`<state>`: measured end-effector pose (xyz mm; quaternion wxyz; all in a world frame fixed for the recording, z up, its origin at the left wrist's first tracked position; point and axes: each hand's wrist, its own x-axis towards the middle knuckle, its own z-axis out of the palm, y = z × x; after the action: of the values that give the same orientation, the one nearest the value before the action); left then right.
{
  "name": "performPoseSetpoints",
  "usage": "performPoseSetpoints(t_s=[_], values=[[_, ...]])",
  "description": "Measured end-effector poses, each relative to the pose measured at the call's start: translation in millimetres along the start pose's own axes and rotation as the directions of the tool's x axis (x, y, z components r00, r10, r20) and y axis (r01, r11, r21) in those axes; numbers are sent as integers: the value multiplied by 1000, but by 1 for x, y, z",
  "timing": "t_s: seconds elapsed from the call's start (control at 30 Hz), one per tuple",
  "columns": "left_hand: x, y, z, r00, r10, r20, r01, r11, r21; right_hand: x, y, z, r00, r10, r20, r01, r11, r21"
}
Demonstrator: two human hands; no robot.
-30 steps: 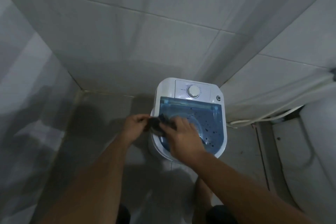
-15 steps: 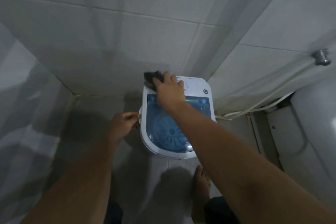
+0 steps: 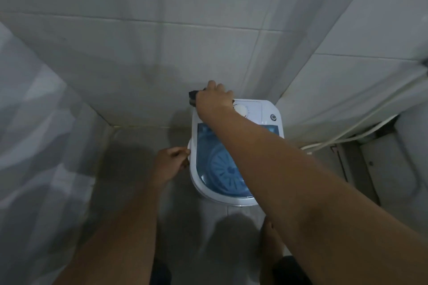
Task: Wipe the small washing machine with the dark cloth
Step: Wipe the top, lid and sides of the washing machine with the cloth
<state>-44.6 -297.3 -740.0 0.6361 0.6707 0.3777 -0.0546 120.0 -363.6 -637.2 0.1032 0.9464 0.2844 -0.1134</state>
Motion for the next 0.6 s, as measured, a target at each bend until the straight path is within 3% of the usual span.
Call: performPoseSetpoints(t_s=[0.2,0.47,0.6], values=[[11,-9,-2,999,-37,19,38,998,-49,-56,-31,16,992,-111,57,117,987,-108],[6,-7,-3,1000,10,27,-10,1000,3,7,-31,-7,992,-26,121,34,998,-58],[2,-3,-2,999,33,17,-33,999,-17,-20,-28,12,996,-90,26,90,996,-22]])
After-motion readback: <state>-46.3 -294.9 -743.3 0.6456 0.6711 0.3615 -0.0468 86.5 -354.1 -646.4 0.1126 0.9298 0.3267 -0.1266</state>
